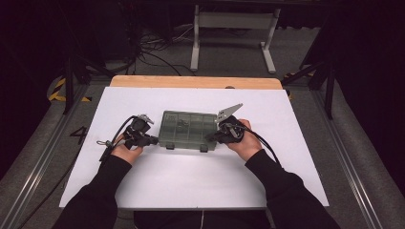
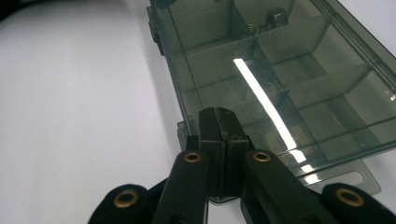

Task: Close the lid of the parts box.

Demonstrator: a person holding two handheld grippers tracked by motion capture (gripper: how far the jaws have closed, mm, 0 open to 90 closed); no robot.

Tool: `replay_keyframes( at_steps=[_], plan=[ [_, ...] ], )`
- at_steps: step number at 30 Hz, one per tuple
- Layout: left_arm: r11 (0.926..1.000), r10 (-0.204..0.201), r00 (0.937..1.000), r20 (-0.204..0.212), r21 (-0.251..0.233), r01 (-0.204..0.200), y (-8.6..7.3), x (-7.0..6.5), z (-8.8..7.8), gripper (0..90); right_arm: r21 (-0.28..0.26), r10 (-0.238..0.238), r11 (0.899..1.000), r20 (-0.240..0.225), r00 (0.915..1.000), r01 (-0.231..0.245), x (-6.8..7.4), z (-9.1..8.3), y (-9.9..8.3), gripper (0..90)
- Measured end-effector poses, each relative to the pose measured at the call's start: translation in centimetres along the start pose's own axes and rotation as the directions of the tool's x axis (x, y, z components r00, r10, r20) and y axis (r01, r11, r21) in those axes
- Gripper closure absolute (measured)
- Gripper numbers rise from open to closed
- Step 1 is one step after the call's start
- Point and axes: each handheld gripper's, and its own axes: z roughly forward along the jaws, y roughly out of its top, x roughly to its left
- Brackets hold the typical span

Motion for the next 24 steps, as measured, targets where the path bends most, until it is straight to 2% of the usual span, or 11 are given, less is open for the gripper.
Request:
replay_keyframes(
  at_steps=[2, 8, 10, 12, 15, 18, 20, 24],
  plan=[
    [1.0, -0.003, 0.9999, 0.014, 0.0, 0.003, -0.1, -0.1, 0.0, 90.0, 0.003, 0.005, 1.0, -0.001, 1.0, -0.005, -0.1, -0.1, -0.1, 90.0],
    [1.0, 0.003, 0.9998, 0.02, 0.0, -0.003, -0.4, -0.4, -0.1, 90.0, 0.004, 0.007, 1.0, 0.003, 1.0, -0.007, -0.2, -0.2, -0.1, 88.9],
    [0.9998, 0.002, 1.0, 0.006, -0.017, -0.002, -0.5, -0.3, -0.3, 89.8, 0.003, 0.007, 1.0, 0.003, 1.0, -0.007, -0.2, -0.2, -0.1, 84.4],
    [0.9995, -0.007, 0.9999, -0.015, -0.032, 0.006, -0.7, -0.2, -0.8, 86.4, 0.004, 0.013, 1.0, -0.004, 0.9999, -0.013, -0.1, -0.2, 0.0, 83.7],
    [0.9971, -0.022, 0.9997, -0.005, -0.072, 0.022, -1.3, -0.2, -1.6, 82.3, -0.011, 0.006, 1.0, -0.002, 1.0, -0.006, 0.0, -0.4, 0.1, 81.1],
    [0.9945, -0.011, 0.9999, -0.001, -0.104, 0.011, -1.9, -0.6, -2.4, 76.6, -0.032, -0.001, 0.999, 0.005, 1.0, 0.001, 0.1, -1.0, 0.2, 78.2],
    [0.9918, -0.013, 0.9999, 0.002, -0.127, 0.013, -2.4, -0.9, -2.9, 72.0, -0.046, -0.003, 0.999, 0.011, 0.9999, 0.003, 0.2, -1.4, 0.3, 73.8],
    [0.9847, -0.02, 0.9998, -0.003, -0.173, 0.019, -3.5, -1.4, -3.7, 60.0, -0.087, 0.009, 0.996, 0.036, 0.9993, -0.006, 0.5, -2.2, 0.4, 54.5]
  ],
)
